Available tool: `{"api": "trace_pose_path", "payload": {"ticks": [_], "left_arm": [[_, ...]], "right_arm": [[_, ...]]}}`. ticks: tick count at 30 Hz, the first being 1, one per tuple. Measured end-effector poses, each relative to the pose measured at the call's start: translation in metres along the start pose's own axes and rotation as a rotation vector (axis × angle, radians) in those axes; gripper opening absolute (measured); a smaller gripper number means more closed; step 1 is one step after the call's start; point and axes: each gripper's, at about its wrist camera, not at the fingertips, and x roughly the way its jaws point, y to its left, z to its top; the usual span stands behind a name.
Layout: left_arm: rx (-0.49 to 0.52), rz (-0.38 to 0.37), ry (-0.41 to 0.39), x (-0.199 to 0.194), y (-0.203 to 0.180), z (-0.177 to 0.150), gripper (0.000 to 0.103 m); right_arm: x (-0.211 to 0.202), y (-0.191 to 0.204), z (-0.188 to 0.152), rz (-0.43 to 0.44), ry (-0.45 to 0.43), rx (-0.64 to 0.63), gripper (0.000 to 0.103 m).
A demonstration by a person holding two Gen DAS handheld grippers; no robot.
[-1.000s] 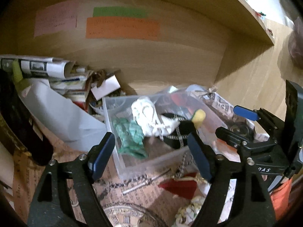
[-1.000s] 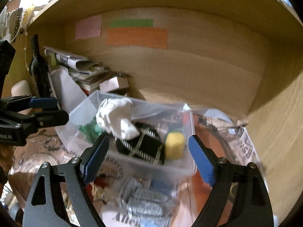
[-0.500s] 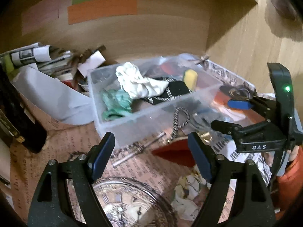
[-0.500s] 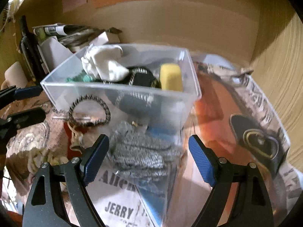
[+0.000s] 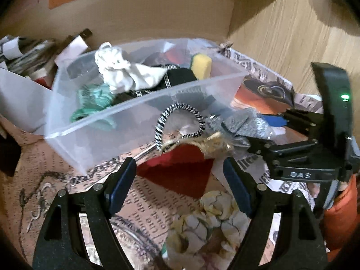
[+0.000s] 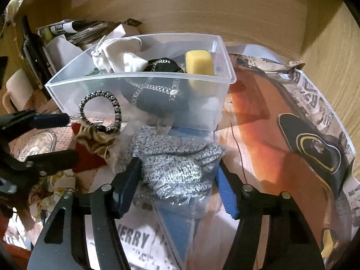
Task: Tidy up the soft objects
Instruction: 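Grasp the red velvet pouch with the left tool while the right tool grasps the bagged grey knit glove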
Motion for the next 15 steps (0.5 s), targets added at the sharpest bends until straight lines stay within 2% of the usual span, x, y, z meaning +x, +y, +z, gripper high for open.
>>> {"api": "trace_pose_path", "payload": {"ticks": [6,10,13,15], "left_arm": [[-0.037,-0.008,0.031,0.014,0.004,0.004,0.078],[-0.053,-0.004,0.043,0.018,0.008,0.001,0.064],[-0.070,-0.020,0.041,0.015,0.013,0.000,0.039],[-0.077,-0.015,0.040,0.013,0.018,-0.002,0.027]], "right_arm": [[-0.008,-0.001,-0.003,-0.006,-0.041,0.011,0.038],[-0.015,-0.004,-0.006,-0.004,-0.070,0.036,0.035],[-0.021,-0.004,-0.007,-0.001,-0.089,0.045,0.035],[-0.025,-0.004,-0.007,-0.008,-0.102,0.046,0.034]]}}
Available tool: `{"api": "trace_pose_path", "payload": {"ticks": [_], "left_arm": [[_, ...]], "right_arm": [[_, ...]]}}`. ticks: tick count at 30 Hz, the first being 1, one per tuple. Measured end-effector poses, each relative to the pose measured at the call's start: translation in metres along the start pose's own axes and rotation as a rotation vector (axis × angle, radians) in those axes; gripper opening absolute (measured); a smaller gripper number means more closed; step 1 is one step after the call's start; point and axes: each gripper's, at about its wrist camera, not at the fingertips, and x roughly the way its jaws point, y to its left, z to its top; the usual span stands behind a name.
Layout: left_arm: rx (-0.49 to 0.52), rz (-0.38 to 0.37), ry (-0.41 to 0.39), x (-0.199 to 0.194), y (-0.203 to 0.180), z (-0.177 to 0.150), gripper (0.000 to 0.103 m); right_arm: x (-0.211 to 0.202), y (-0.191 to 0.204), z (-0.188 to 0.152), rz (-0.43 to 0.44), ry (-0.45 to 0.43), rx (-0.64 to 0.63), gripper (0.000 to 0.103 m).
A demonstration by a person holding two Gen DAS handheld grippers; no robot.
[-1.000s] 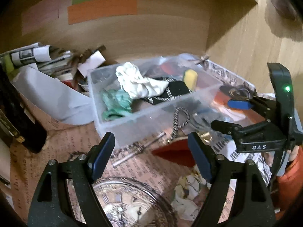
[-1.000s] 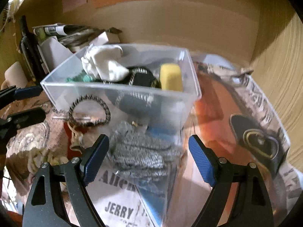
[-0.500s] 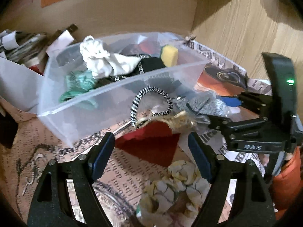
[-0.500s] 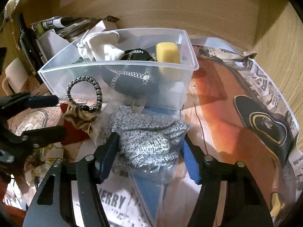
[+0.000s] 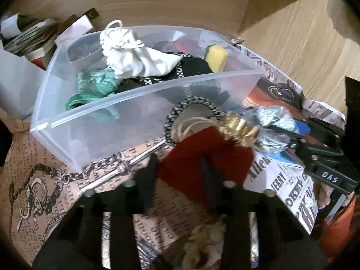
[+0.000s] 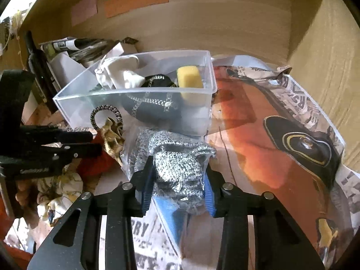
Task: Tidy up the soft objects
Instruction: 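Grasp the red velvet pouch with the left tool while the right tool grasps the bagged grey knit glove, then lift the red pouch and grey glove and carry them toward the box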
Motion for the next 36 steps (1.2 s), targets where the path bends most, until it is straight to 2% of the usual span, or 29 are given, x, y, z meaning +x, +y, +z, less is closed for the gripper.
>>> {"api": "trace_pose_path", "payload": {"ticks": [4,13,17,20,23,25,28,36], "left_arm": [[0.011,-0.009,0.003,-0.003,0.002,-0.003,0.008],[0.053,0.017,0.009,-0.008,0.002,-0.012,0.006],[0.047,-0.020,0.019,-0.017,0.000,-0.007,0.006],[0.081,-0.038,-0.019,-0.035,-0.012,0.000,0.007],[0.126,-0.049,-0.052,-0.048,-0.028,0.008,0.023],[0.161,-0.057,-0.065,-0.051,-0.040,0.013,0.042],[0.210,-0.056,-0.060,-0.044,-0.054,0.019,0.057],[0.215,-0.070,0.065,0.011,-0.063,0.029,0.057]], "right_arm": [[-0.011,-0.002,0.002,-0.012,-0.037,0.015,0.034],[-0.047,-0.013,0.009,-0.054,-0.133,0.044,0.034],[-0.062,-0.017,0.011,-0.077,-0.168,0.051,0.034],[-0.068,-0.019,0.010,-0.081,-0.182,0.055,0.034],[-0.073,-0.021,0.010,-0.078,-0.193,0.062,0.034],[-0.075,-0.022,0.009,-0.068,-0.199,0.070,0.034],[-0.077,-0.023,0.007,-0.059,-0.203,0.076,0.034],[-0.079,-0.026,0.004,-0.042,-0.203,0.082,0.034]]}}
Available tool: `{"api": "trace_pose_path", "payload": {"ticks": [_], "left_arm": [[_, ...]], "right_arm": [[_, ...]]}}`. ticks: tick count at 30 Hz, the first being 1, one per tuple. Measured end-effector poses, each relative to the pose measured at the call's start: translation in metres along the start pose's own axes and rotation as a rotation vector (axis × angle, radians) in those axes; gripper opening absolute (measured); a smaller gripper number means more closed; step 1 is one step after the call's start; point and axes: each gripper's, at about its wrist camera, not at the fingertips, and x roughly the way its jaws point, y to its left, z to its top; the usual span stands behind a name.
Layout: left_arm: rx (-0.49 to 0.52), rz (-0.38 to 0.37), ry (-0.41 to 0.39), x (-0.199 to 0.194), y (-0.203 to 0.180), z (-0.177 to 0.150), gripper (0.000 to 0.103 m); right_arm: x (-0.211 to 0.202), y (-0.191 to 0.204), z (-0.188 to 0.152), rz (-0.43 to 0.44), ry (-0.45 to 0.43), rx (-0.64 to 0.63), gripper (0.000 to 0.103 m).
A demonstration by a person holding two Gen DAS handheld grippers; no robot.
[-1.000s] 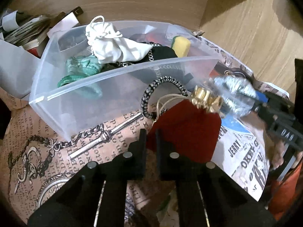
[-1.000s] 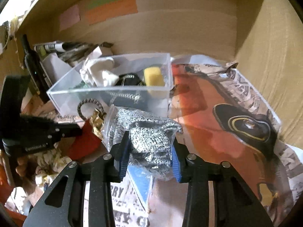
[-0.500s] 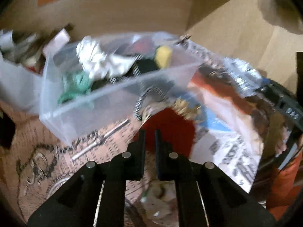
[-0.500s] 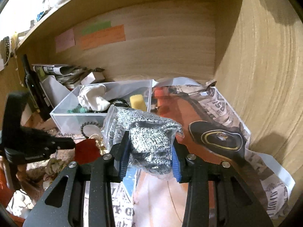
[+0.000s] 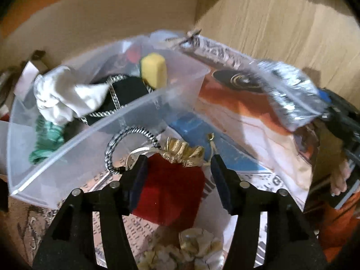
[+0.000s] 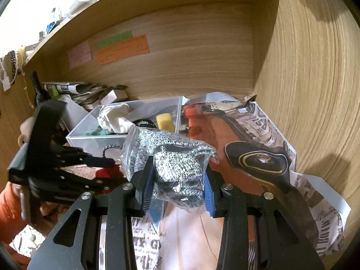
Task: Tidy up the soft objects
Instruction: 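Lift the red pouch and grey glove and carry them toward the box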
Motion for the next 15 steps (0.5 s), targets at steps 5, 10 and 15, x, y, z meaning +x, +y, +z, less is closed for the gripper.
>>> {"api": "trace_pose_path", "payload": {"ticks": [5,10,15], "left_arm": [[0.050,0.013,0.008,0.014,-0.008,-0.001,0.064],[0.070,0.040,-0.007,0.016,-0.008,-0.005,0.050],[0.035,0.034,-0.020,0.012,0.003,-0.009,0.035]], "right_arm": [[0.002,-0.001,0.000,0.010,-0.002,0.009,0.034],[0.003,-0.002,-0.001,0.020,-0.003,0.016,0.035],[0.006,0.000,-0.001,0.023,0.001,0.014,0.034]]}}
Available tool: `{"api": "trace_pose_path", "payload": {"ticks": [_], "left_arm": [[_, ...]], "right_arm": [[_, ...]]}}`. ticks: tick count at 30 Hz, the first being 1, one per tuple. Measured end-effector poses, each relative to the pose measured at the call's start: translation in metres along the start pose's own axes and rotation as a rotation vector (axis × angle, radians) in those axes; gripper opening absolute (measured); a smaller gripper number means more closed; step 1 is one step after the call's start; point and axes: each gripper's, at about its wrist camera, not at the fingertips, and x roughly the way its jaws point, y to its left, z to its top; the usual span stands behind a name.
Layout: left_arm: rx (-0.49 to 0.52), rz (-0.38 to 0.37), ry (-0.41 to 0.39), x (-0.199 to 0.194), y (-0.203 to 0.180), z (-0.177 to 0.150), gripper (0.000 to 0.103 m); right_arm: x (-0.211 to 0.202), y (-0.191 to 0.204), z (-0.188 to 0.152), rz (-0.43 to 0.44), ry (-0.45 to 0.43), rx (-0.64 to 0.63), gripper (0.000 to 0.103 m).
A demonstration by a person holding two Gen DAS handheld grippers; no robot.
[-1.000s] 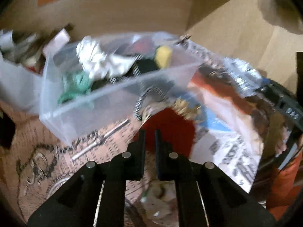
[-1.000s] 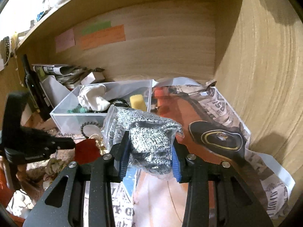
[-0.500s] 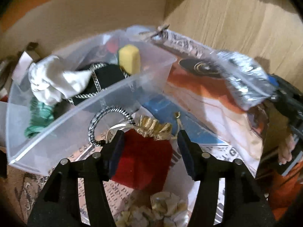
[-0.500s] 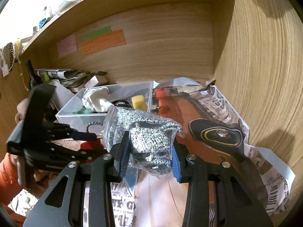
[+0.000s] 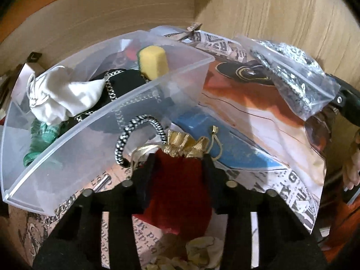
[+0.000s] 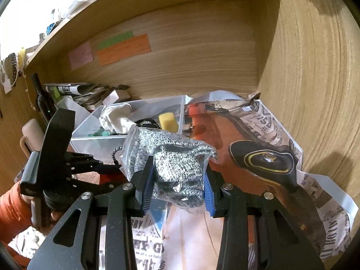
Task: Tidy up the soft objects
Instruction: 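Lift the red pouch and grey glove and carry them toward the box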
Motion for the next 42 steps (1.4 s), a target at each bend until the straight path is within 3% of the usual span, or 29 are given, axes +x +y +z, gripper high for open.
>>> {"api": "trace_pose_path", "payload": {"ticks": [7,19,25,33,42], "left_arm": [[-0.043,-0.014,-0.035,-0.021,0.003,-0.004,0.022],[-0.069,-0.018,-0.244,-0.109,0.012,-0.001,0.021],[-0.105,0.044,-0.341,-0.142,0.032,0.007,0.021],[-0.180,0.127,-0.382,-0.146,0.069,0.019,0.022],[-0.262,0.173,-0.312,-0.110,0.107,0.022,0.022]], "right_arm": [[0.001,0.004,0.005,-0.001,-0.004,-0.009,0.034],[0.002,0.021,0.032,0.023,-0.061,-0.044,0.034],[0.010,0.039,0.056,0.059,-0.101,-0.085,0.034],[0.036,0.060,0.078,0.099,-0.109,-0.127,0.035],[0.085,0.073,0.083,0.103,-0.037,-0.154,0.035]]}}
